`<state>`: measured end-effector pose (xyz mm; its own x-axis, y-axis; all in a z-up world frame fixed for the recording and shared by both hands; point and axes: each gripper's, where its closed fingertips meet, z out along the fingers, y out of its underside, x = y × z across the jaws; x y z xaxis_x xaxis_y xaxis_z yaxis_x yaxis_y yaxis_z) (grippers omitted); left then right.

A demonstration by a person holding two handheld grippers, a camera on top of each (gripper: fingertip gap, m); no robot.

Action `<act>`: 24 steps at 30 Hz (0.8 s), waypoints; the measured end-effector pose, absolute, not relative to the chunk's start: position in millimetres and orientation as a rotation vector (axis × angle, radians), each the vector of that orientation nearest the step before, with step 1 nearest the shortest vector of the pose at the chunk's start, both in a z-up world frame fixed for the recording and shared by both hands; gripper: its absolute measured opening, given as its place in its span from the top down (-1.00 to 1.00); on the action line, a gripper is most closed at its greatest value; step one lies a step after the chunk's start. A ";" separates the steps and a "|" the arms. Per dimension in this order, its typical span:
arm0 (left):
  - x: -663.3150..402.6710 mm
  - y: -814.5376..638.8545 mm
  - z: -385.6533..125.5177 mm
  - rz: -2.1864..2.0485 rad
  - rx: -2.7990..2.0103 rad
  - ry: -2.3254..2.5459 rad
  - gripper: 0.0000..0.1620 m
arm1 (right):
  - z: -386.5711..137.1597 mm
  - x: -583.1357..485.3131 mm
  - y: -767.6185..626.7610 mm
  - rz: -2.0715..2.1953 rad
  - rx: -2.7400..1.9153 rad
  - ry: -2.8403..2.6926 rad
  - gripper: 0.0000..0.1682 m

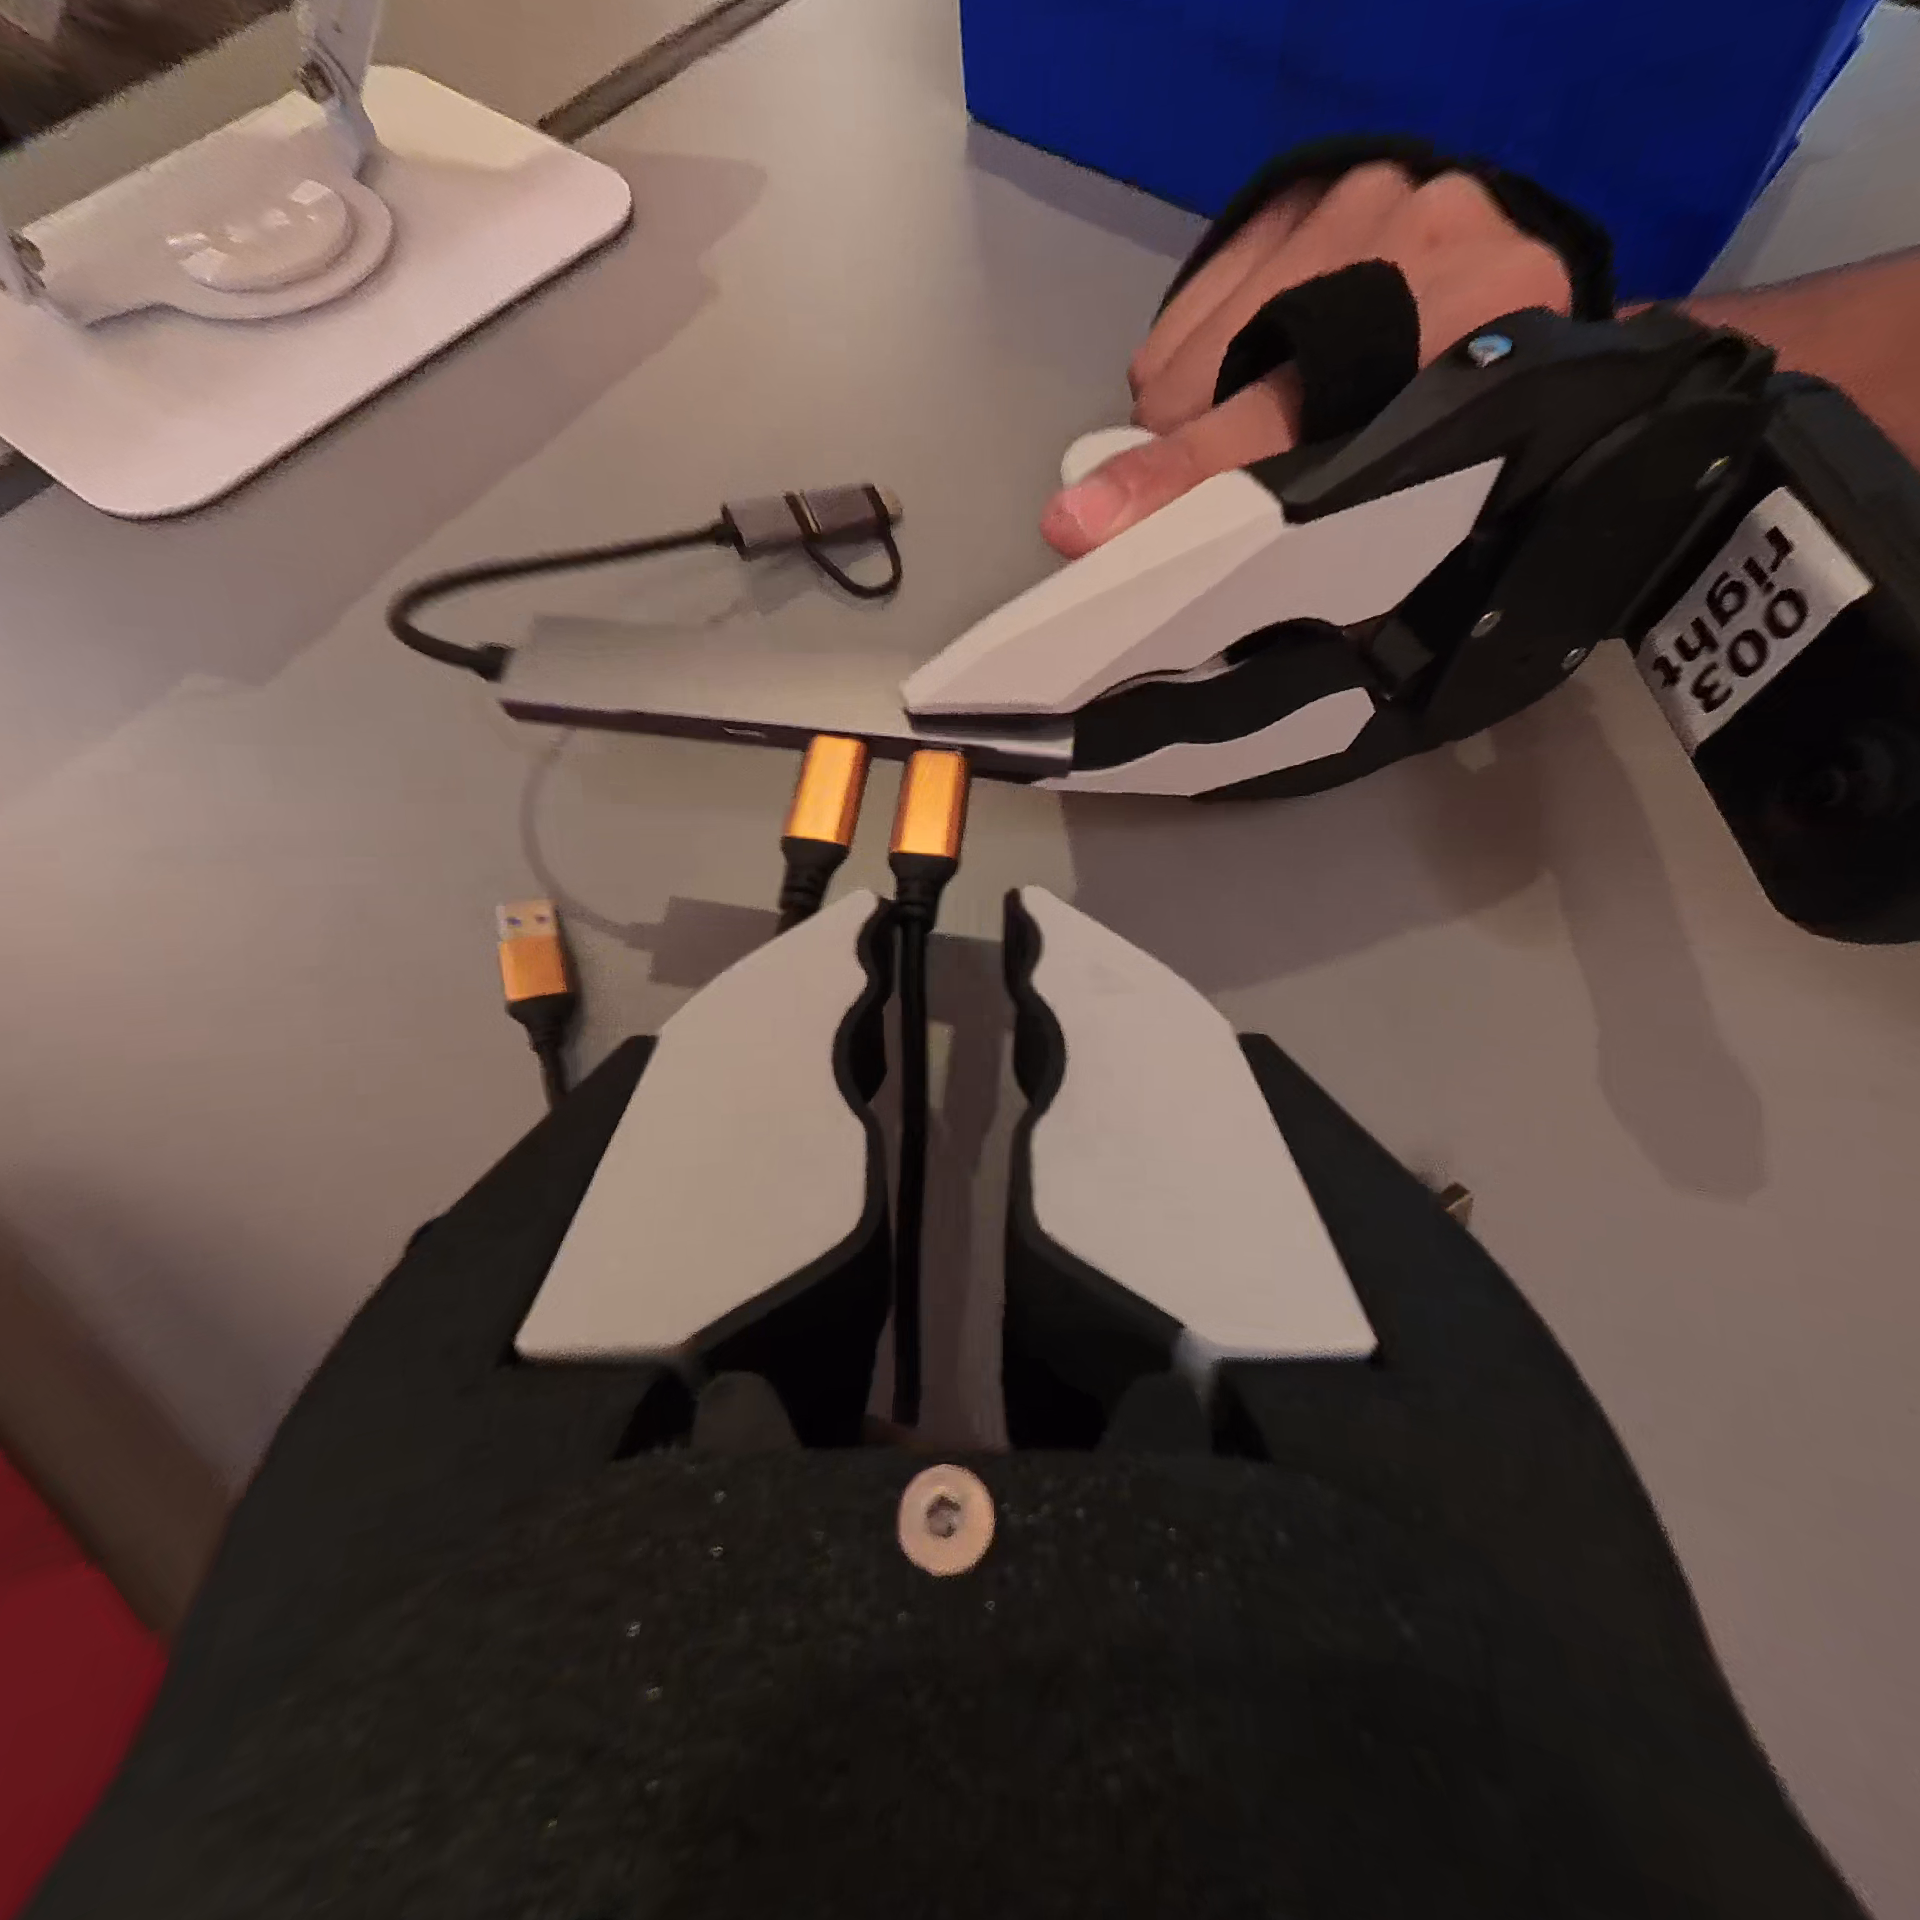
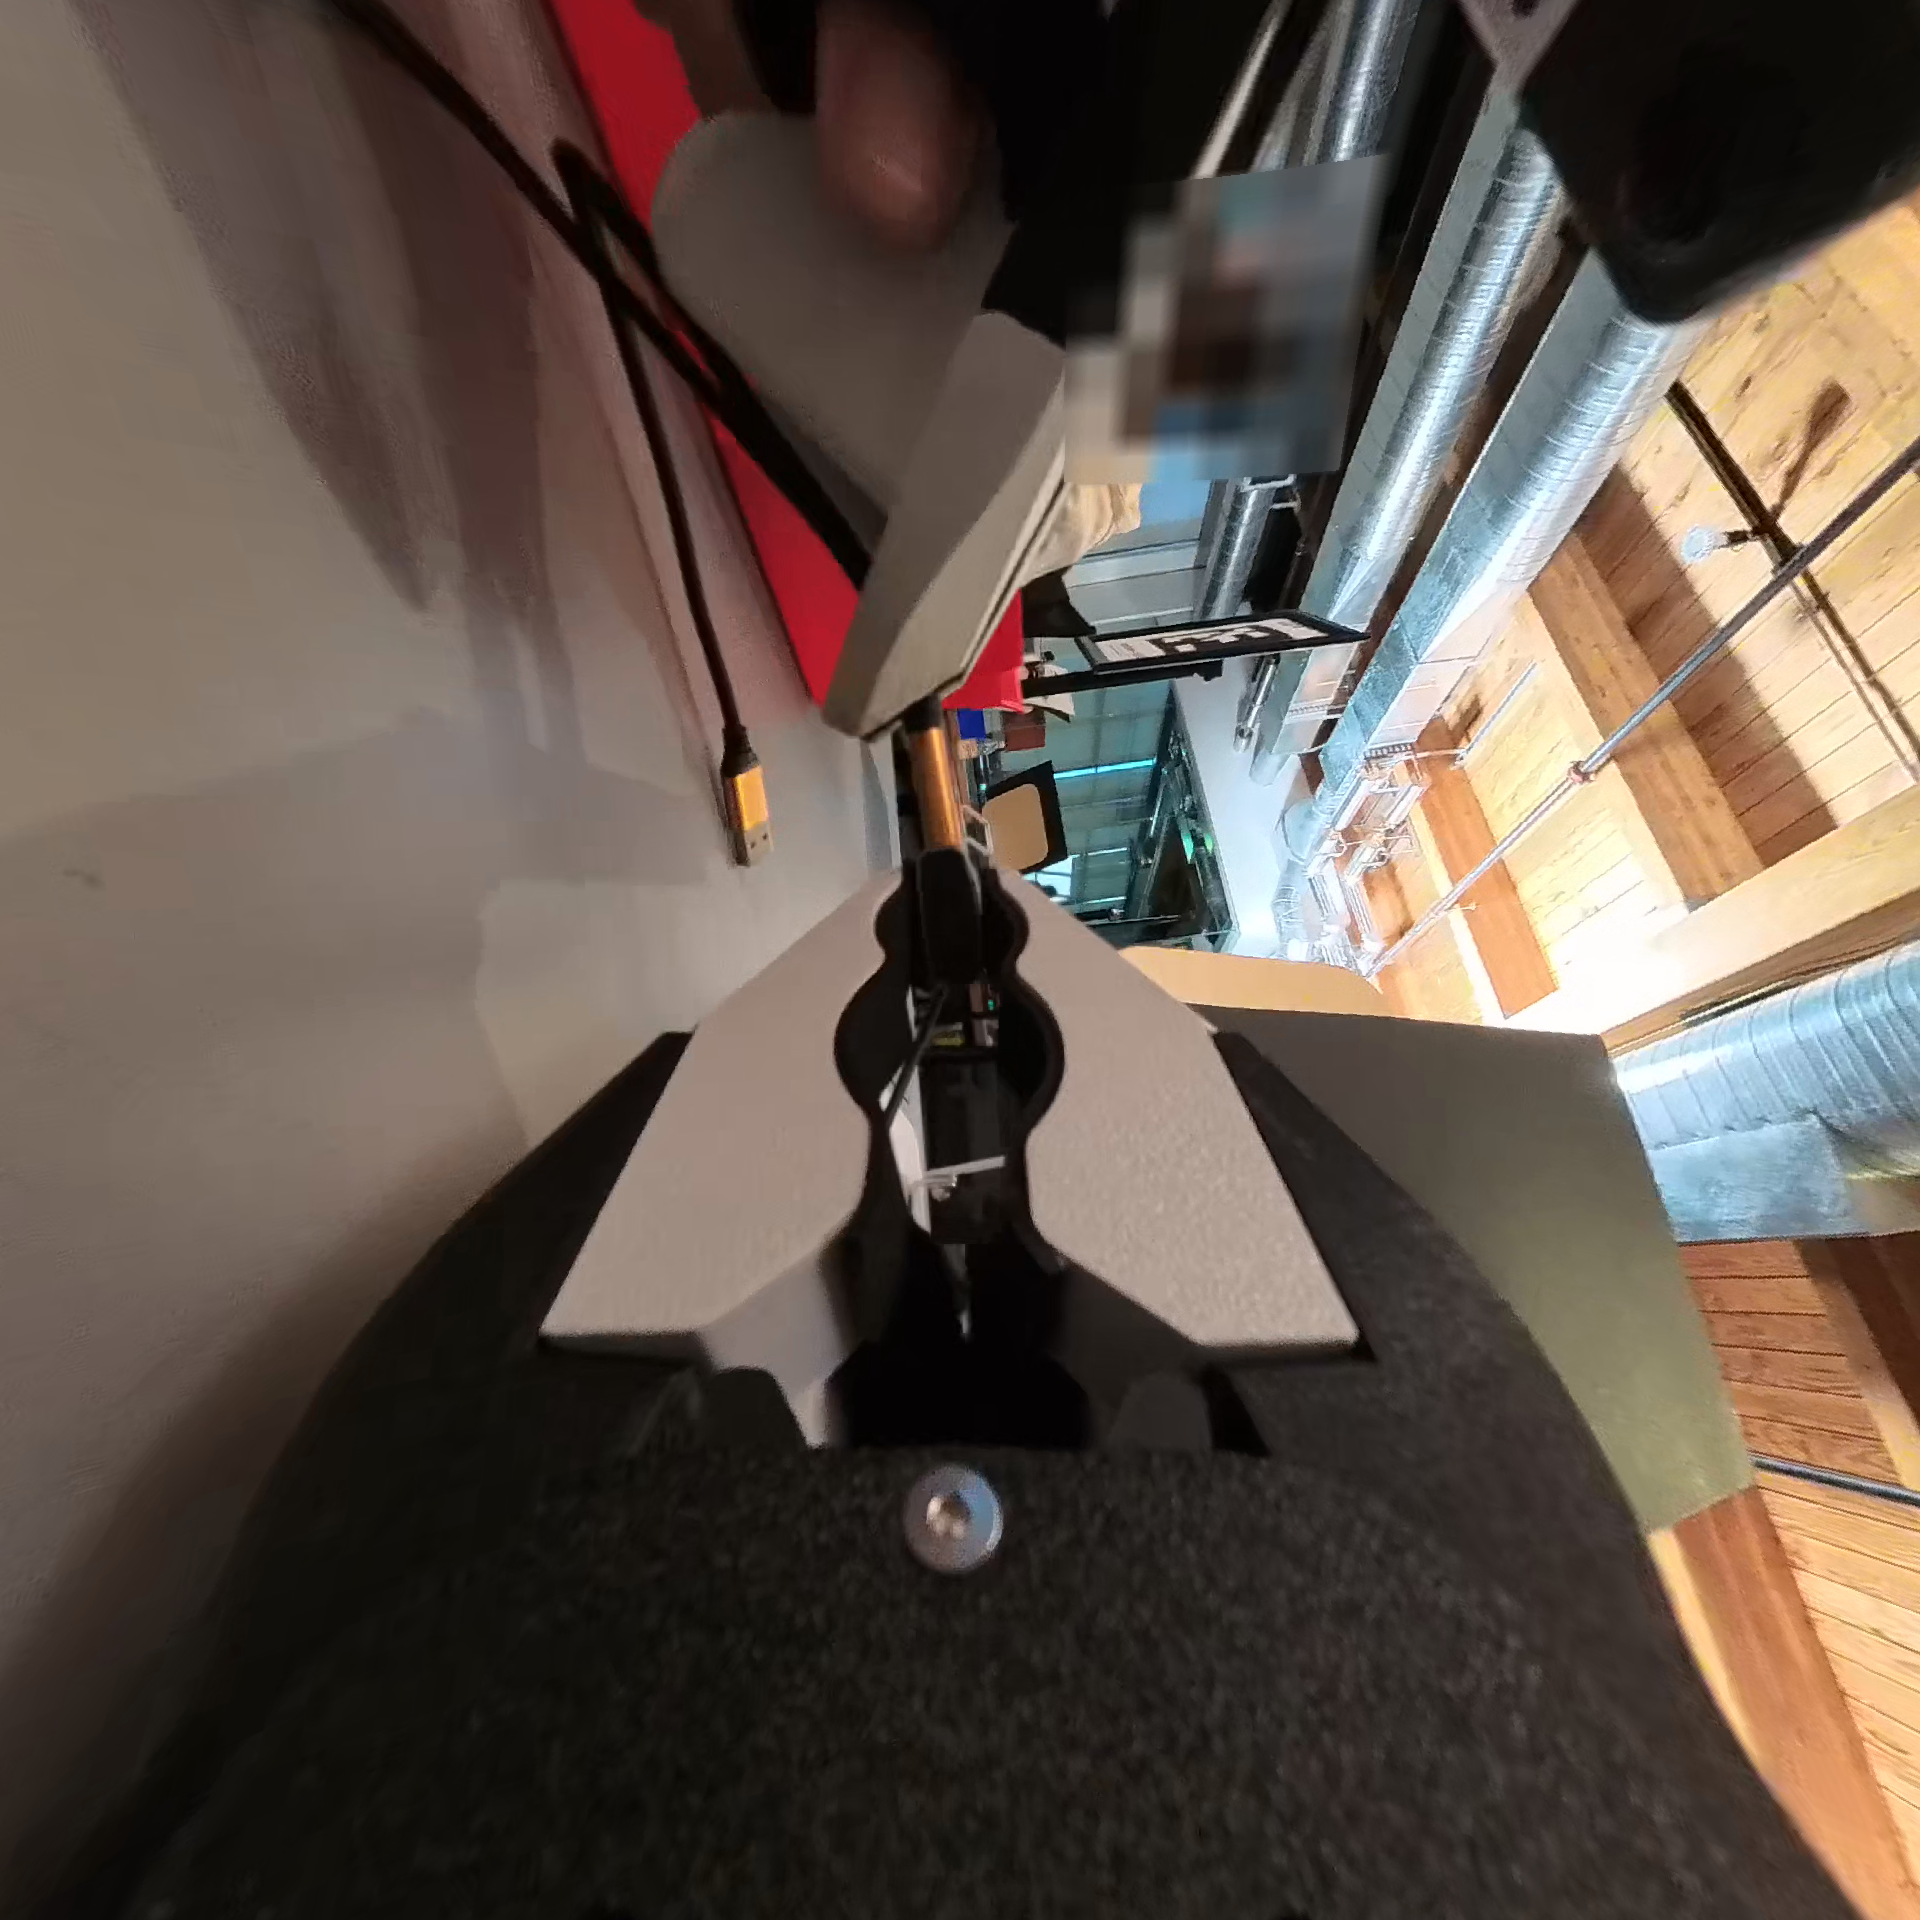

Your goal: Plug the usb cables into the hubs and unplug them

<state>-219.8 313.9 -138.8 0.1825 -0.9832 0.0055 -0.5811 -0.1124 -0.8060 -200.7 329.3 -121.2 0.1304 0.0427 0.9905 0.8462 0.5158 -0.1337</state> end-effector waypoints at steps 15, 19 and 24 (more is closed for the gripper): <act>-221.1 334.5 -128.9 -0.460 -1.613 1.325 0.92 | -137.6 -165.0 356.1 0.080 -1.626 -1.013 0.68; -228.2 319.6 -110.6 -0.284 -1.406 1.372 0.92 | -123.0 -186.1 310.9 0.944 -1.909 -0.820 0.60; -238.8 291.0 -96.4 0.035 -1.114 1.466 0.92 | -91.4 -205.6 246.1 1.657 -1.811 -0.815 0.43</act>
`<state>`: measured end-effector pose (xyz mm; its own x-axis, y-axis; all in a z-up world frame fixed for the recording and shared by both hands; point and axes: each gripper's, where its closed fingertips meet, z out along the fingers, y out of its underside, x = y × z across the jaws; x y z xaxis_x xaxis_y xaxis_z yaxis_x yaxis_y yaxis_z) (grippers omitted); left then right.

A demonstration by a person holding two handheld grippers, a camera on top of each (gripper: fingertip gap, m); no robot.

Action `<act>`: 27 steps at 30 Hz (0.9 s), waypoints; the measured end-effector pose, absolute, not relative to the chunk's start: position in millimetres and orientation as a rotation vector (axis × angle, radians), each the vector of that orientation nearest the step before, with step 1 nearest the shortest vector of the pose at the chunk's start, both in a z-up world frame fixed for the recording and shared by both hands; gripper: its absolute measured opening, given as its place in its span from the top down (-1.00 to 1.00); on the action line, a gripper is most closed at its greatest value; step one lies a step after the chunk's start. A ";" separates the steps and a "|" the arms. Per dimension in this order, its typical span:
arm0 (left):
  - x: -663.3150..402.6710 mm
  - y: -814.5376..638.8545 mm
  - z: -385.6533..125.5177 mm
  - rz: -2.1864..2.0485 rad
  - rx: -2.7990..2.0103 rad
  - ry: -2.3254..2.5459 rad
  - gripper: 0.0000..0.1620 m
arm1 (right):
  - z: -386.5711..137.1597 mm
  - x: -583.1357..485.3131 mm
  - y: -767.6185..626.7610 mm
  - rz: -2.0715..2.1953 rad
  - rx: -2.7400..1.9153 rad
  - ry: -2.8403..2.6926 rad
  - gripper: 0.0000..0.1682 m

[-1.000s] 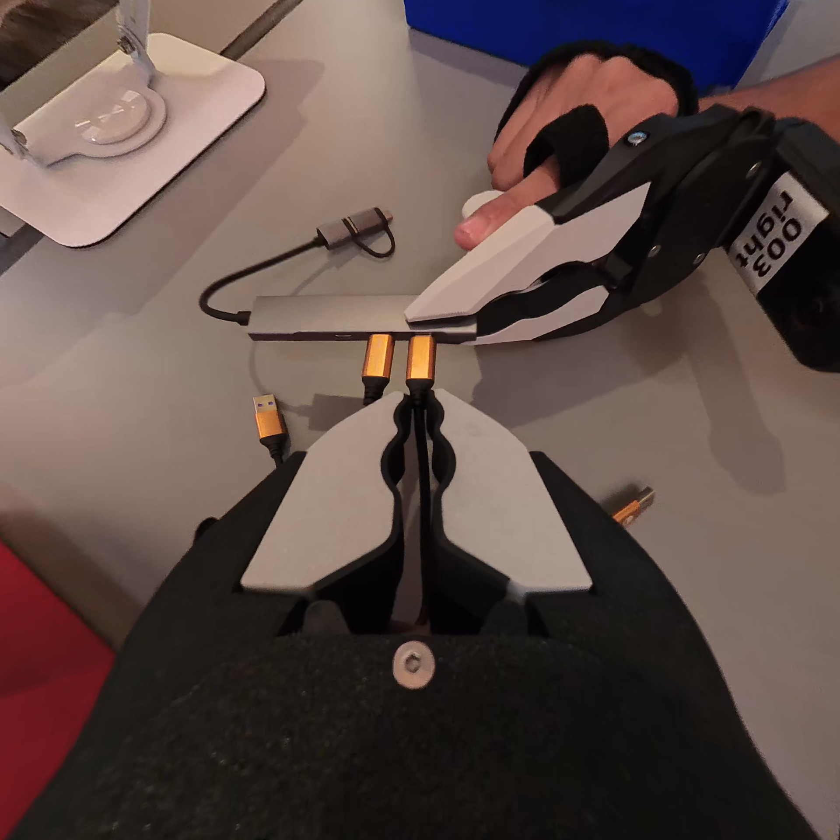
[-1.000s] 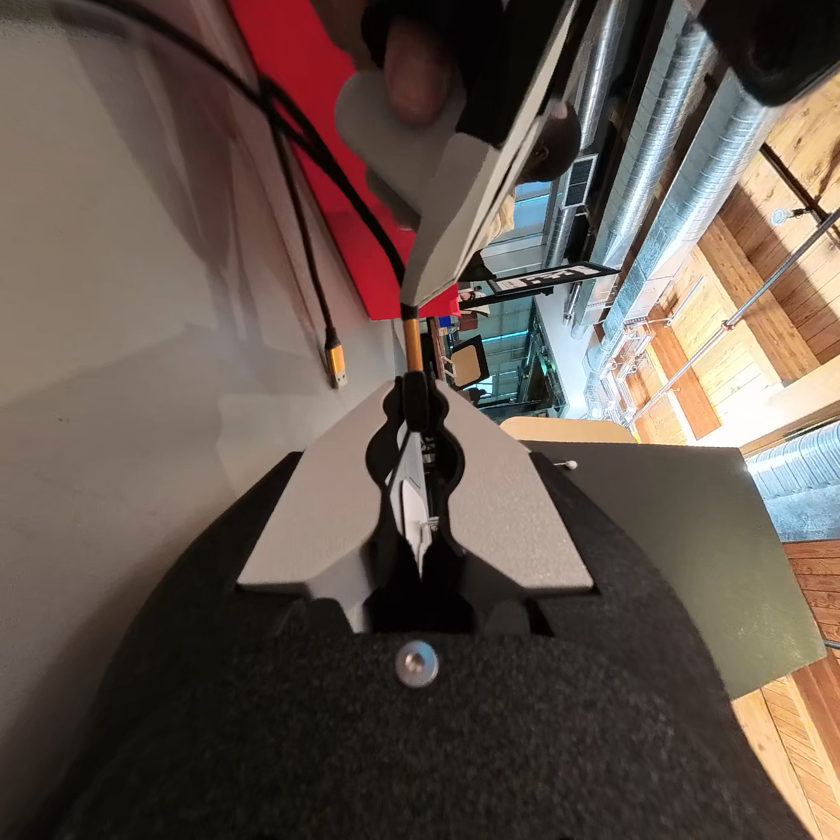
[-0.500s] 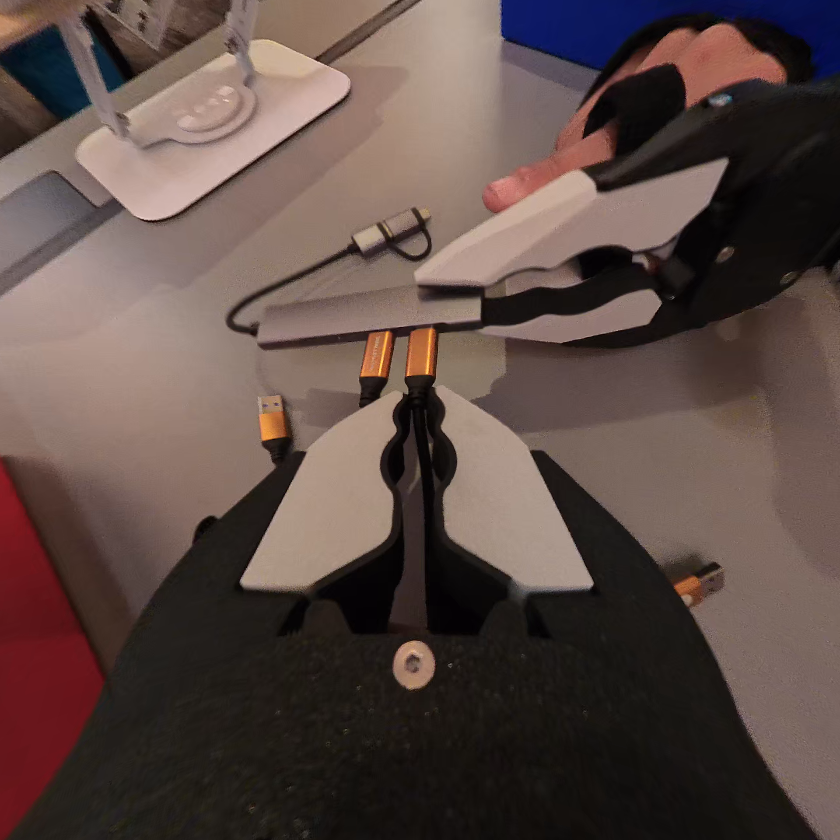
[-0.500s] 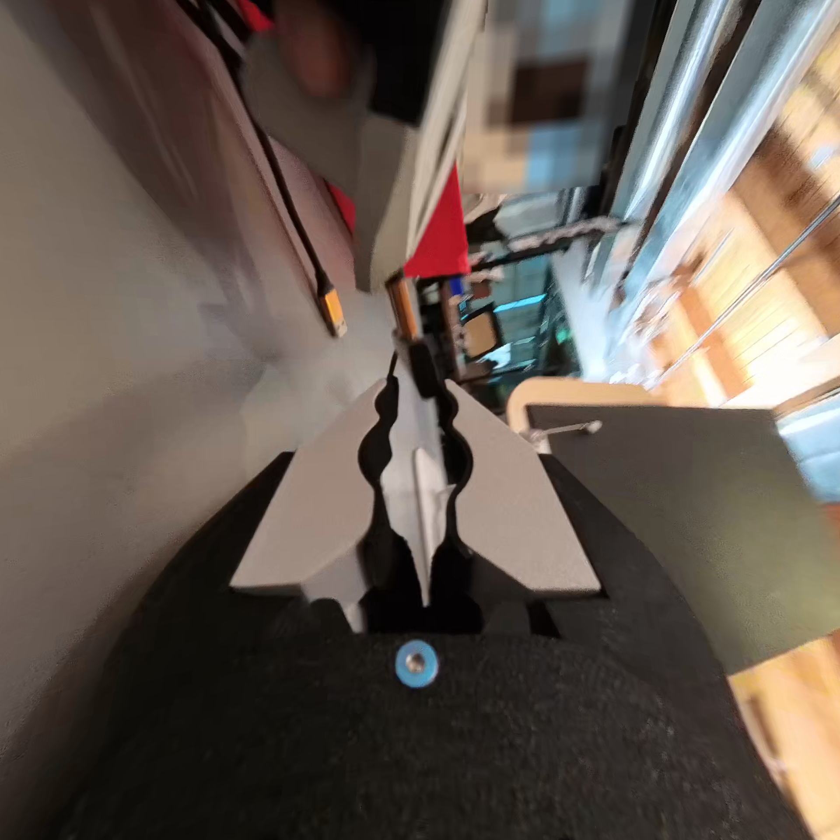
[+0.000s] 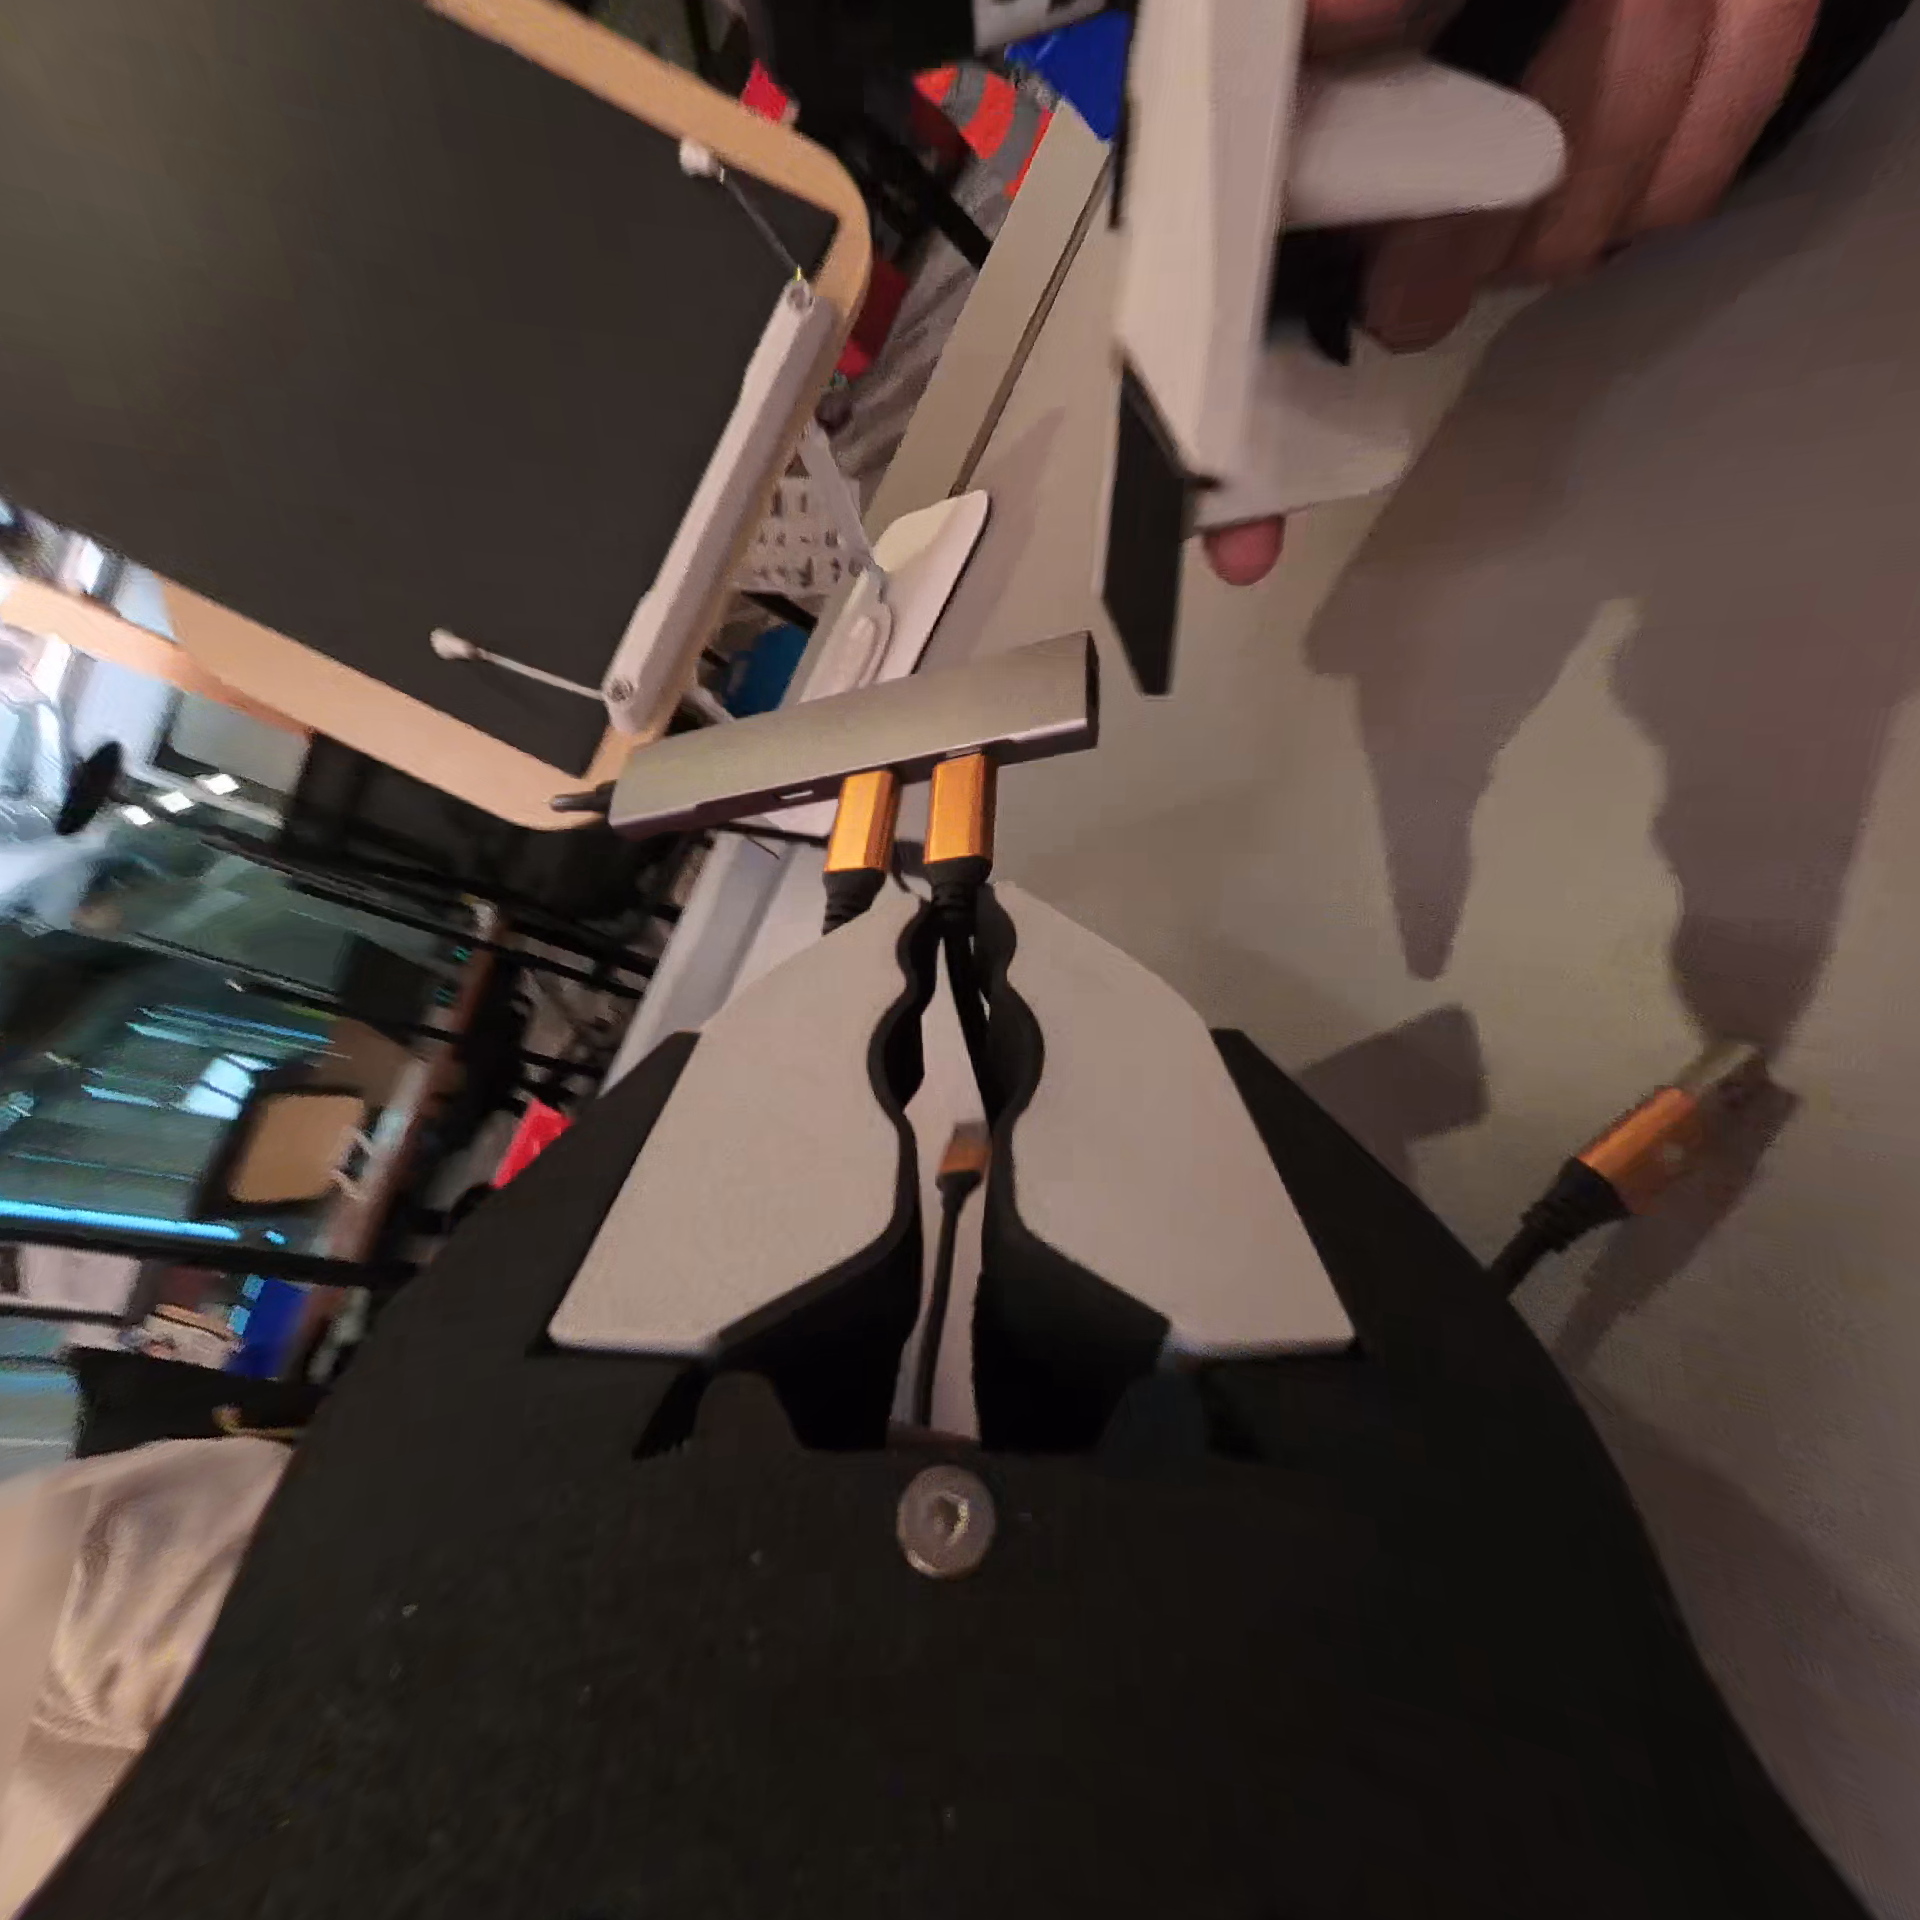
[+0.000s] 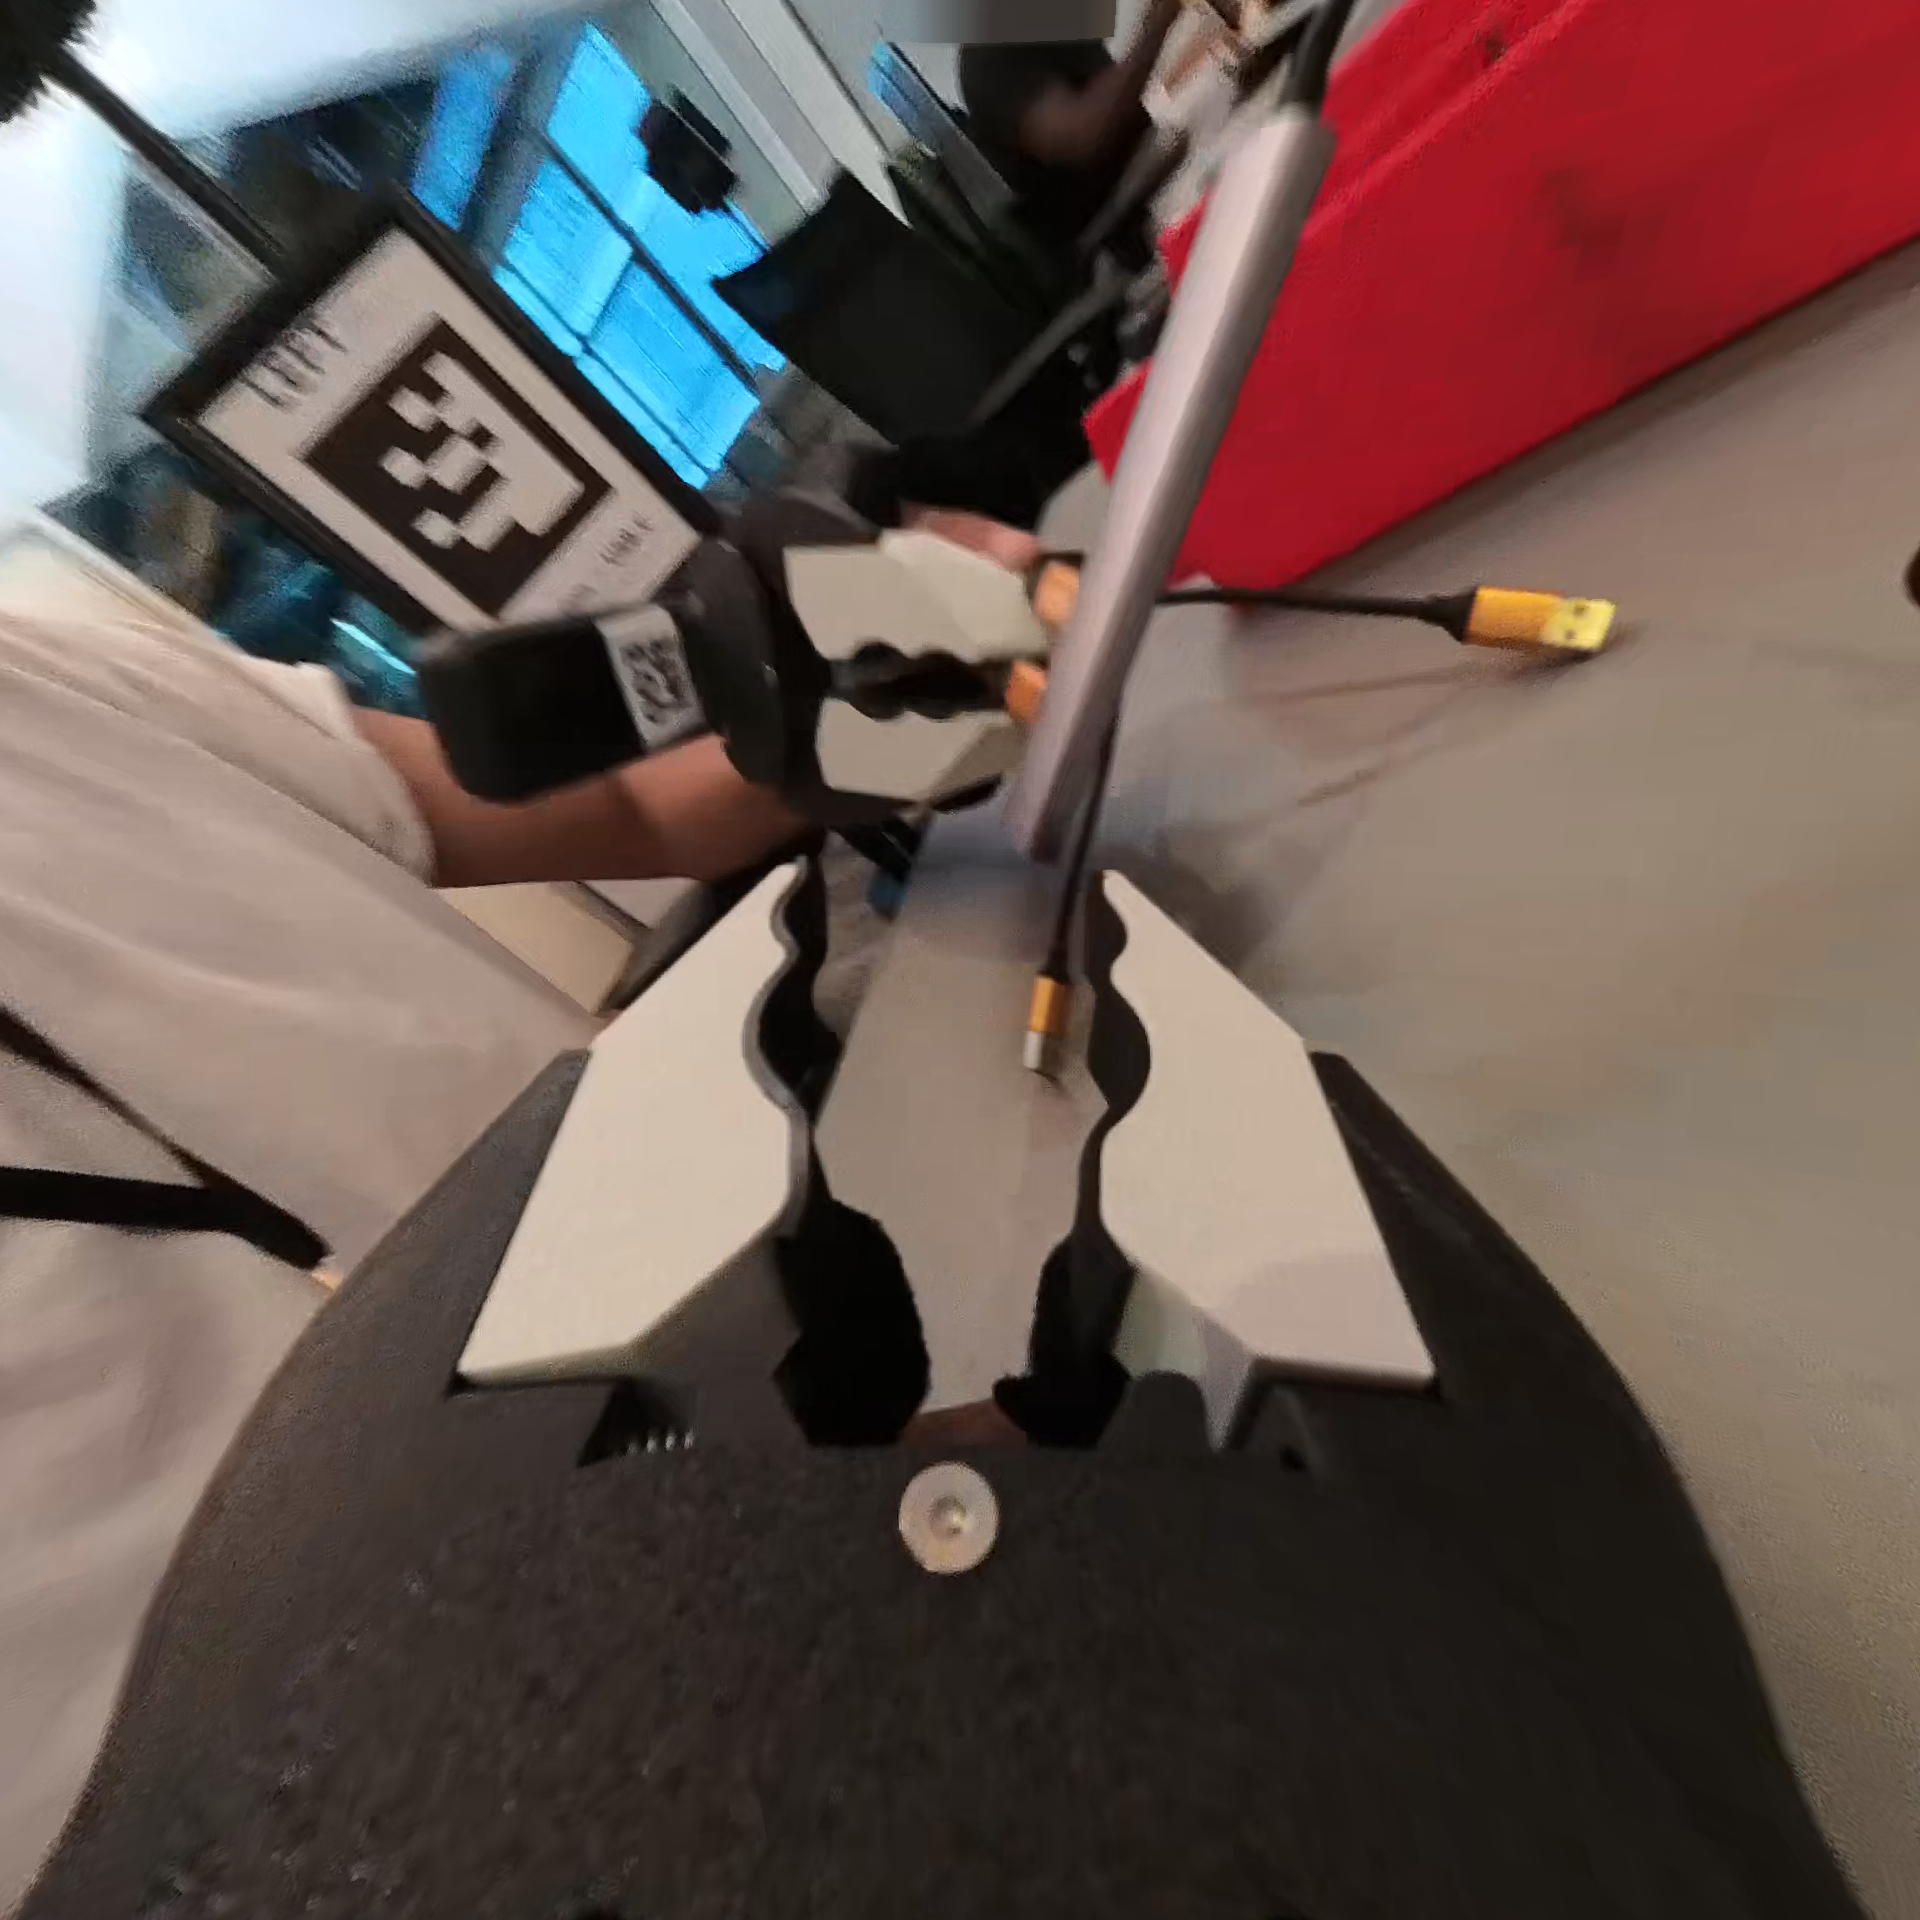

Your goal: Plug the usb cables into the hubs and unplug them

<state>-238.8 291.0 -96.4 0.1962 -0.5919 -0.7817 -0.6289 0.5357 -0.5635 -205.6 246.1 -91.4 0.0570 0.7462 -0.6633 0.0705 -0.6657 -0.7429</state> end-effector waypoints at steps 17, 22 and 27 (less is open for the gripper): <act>-221.2 251.0 -122.5 0.204 -0.773 1.682 0.91 | -136.2 -213.7 225.0 1.605 -1.927 -1.076 0.91; -222.4 251.9 -123.5 0.212 -0.777 1.697 0.90 | -138.1 -216.1 227.3 1.584 -1.931 -1.071 0.92; -220.4 251.8 -127.1 0.252 -0.776 1.711 0.91 | -143.9 -214.0 229.9 1.530 -1.956 -1.084 0.92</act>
<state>-220.4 251.8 -127.1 -0.0978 -0.3615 -0.9272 -0.6132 0.7557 -0.2300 -214.0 229.9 -143.9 0.0863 0.7877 -0.6100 0.3147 -0.6025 -0.7334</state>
